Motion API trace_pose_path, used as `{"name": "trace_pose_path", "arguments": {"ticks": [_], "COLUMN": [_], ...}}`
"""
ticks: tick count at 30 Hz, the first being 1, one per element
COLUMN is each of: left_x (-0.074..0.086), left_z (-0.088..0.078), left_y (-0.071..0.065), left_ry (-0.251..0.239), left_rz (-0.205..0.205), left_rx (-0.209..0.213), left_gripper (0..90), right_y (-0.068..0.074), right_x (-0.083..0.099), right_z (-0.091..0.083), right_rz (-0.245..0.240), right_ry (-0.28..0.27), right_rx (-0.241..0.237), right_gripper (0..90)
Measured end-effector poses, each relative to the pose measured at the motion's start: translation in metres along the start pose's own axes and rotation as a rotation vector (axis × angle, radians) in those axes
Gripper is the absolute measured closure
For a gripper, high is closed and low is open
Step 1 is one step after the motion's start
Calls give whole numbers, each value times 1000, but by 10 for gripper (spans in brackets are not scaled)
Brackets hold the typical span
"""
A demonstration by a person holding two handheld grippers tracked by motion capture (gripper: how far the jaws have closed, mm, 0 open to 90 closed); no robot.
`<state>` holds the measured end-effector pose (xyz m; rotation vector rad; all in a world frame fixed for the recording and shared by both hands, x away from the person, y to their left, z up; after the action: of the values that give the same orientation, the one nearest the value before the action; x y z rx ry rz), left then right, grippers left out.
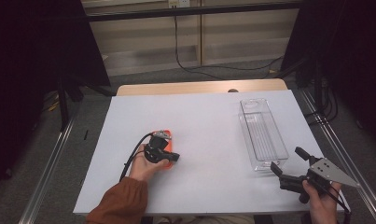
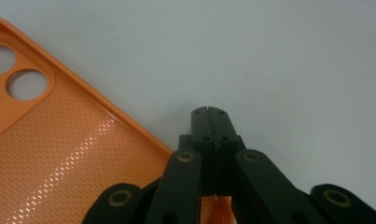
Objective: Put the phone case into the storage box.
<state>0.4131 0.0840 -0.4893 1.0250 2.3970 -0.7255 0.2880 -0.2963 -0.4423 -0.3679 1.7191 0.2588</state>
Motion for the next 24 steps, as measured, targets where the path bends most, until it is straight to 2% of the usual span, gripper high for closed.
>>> {"name": "trace_pose_path", "arguments": {"ticks": [24], "left_x": [15], "left_z": [-14], "left_y": [4], "left_ry": [9], "left_rz": [-6], "left_rx": [4], "left_gripper": [900], "right_y": [1], "right_x": [0], "right_z": [0], "right_rz": [-1], "right_ry": [1], "right_rx": [-3], "right_gripper": [0]}}
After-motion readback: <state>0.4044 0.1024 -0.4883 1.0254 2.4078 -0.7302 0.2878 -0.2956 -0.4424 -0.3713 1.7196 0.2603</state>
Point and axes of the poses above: each handheld gripper's, and its own axes: z roughly forward along the jaws, x roughly out of its underside, y roughly to its left, the point moved 6 cm from there along z, roughly forward along the jaws, and after that the axes turned 4 degrees about -z, right-handed, at the moved point
